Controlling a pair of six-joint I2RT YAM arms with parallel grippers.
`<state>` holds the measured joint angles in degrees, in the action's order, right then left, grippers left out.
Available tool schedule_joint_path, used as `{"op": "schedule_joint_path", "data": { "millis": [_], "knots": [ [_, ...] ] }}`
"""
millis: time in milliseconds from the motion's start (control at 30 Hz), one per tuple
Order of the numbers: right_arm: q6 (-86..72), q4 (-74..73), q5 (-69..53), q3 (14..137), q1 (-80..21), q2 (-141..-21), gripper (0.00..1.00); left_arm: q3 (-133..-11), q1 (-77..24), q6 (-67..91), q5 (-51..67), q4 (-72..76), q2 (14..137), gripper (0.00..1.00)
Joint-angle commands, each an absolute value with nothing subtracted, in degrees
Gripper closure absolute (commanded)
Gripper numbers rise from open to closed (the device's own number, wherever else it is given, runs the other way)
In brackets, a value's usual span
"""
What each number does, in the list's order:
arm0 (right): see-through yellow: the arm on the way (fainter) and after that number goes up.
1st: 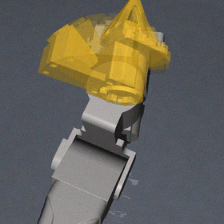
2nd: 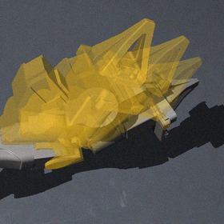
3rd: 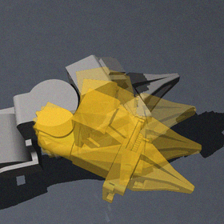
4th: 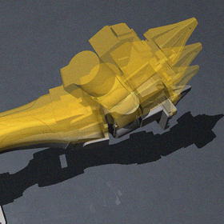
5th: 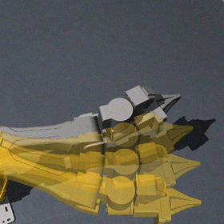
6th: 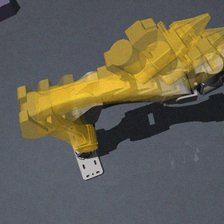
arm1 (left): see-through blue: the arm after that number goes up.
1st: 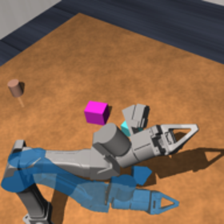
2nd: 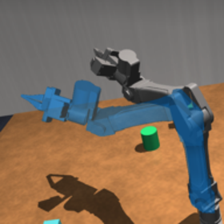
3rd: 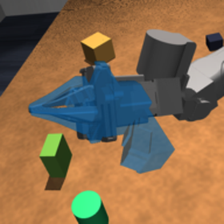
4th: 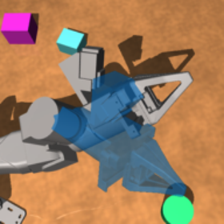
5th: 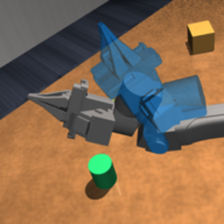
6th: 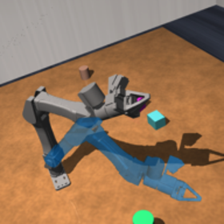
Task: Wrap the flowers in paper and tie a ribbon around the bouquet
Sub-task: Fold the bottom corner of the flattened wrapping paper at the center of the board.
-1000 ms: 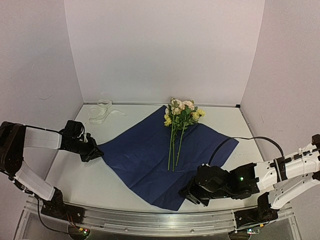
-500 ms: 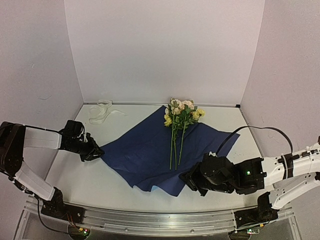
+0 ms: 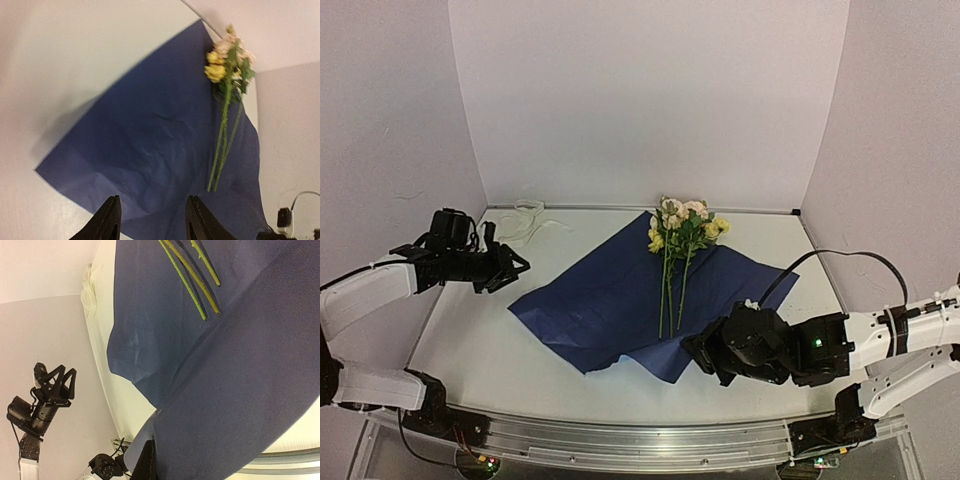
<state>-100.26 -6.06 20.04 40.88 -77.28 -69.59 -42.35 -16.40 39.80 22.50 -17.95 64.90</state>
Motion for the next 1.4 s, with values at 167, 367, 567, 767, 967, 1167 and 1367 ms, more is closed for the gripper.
{"op": "schedule_joint_path", "data": {
  "millis": [167,367,567,767,967,1167,1367],
  "knots": [
    [-98.95,-5.70,25.12,41.41,-77.22,-66.14,1.00,-52.00,-36.18,39.28,30.26,-7.62,82.38,0.67],
    [-98.05,-5.89,30.28,41.36,-77.17,-64.35,1.00,-51.49,-38.11,40.37,30.65,-5.43,91.39,0.73],
    [-98.02,-5.91,39.98,42.36,-77.01,-63.84,0.99,-53.27,-37.11,37.78,24.38,-9.54,88.17,0.68],
    [-102.97,-6.24,43.86,44.76,-73.78,-68.10,0.93,-57.33,-36.91,32.20,23.60,-13.25,86.27,0.60],
    [-108.09,-5.04,35.55,46.19,-64.70,-75.26,0.99,-55.93,-37.02,29.16,28.29,-10.79,84.91,0.60],
    [-109.14,-2.06,31.73,45.16,-58.10,-77.97,0.99,-54.13,-37.15,27.02,30.61,-9.00,81.77,0.57],
    [-108.96,0.88,24.99,46.98,-52.78,-83.83,1.00,-54.12,-38.39,26.04,29.69,-9.33,81.13,0.58]
  ]
}}
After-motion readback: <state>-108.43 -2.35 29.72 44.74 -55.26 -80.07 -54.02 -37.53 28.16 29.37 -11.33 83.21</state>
